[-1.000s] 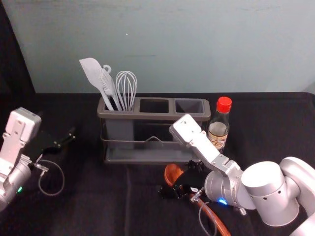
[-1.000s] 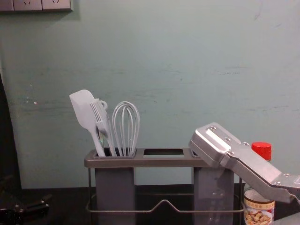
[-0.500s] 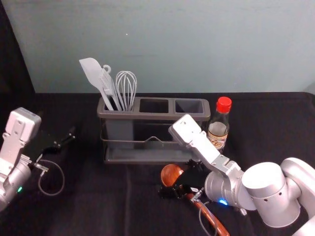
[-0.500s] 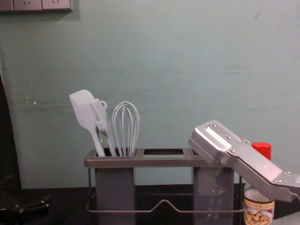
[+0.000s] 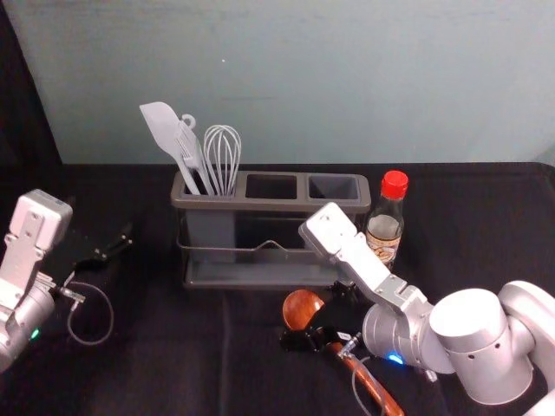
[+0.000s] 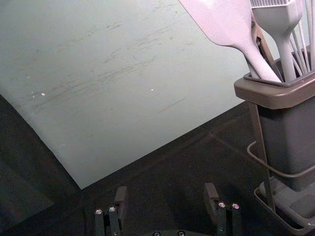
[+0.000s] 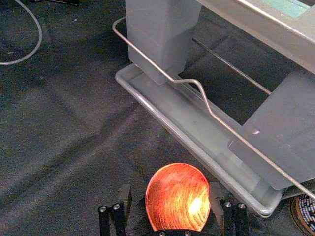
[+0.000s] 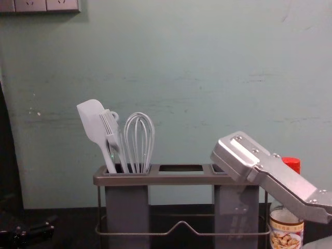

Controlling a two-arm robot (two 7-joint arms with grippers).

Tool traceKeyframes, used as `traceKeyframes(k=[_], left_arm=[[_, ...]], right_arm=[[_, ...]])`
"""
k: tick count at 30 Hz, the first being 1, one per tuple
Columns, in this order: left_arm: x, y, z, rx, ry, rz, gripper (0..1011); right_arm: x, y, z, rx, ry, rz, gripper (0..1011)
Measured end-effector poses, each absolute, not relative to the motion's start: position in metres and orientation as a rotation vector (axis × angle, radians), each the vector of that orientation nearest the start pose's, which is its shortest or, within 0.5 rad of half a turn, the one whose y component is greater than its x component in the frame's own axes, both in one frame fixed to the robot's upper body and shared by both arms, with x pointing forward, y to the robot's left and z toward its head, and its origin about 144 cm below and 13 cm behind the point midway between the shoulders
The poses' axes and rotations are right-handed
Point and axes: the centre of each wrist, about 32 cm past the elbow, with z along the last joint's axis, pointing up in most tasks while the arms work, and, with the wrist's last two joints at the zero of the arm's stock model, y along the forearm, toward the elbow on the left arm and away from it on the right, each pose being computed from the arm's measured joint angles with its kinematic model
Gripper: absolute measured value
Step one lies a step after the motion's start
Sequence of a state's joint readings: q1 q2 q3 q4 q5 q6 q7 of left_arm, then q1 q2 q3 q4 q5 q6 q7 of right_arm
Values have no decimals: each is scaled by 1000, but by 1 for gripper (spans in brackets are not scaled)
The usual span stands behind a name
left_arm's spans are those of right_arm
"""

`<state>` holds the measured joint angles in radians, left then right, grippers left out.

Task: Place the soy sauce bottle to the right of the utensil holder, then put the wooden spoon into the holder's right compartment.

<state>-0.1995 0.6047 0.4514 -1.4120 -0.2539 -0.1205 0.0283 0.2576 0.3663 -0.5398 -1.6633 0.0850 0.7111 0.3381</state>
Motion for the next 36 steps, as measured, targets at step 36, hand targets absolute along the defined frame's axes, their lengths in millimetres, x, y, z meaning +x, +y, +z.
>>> traceKeyframes(k=[36], left_arm=[[489, 310, 1140, 304, -285, 1248, 1012]], right_arm=[[491, -171, 1195, -679, 141, -812, 1000]])
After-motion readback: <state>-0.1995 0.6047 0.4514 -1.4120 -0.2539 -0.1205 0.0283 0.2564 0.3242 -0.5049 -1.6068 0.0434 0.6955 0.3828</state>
